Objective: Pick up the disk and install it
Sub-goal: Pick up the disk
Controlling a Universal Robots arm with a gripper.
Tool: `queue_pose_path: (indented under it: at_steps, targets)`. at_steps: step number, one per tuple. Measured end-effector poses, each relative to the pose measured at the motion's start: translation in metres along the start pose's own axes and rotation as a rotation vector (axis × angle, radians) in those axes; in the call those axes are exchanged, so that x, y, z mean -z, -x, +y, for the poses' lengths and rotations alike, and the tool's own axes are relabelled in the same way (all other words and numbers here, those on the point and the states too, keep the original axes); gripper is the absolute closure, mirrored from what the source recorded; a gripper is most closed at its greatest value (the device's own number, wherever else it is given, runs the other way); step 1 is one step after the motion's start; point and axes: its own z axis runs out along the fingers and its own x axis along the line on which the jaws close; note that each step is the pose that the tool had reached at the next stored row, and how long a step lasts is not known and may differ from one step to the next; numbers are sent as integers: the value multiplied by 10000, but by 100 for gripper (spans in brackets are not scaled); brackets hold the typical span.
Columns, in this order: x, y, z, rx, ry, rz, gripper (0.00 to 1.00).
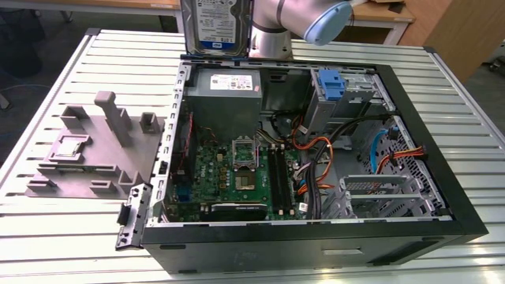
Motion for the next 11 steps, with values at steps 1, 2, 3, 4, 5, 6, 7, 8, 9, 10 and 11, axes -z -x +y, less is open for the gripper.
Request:
queue_pose_path:
  at_steps: [1,2,3,4,5,6,7,8,9,10,11]
  targets:
    - [0,0,-2,0,0,0,64]
    - [0,0,-4,0,0,0,64]
    - [0,0,-6,0,0,0,64]
    - [0,0,-8,0,0,0,64]
    - [0,1,-10,0,0,0,64]
    - [0,1,-12,0,0,0,64]
    - [0,0,-13,-1,-1,-1,64]
    - [0,-6,-14,1,0,0,64]
    - [0,-13,-14,1,-1,-1,64]
    - [0,-18,-14,0,0,-1,64]
    - [0,-19,-14,0,-1,-1,64]
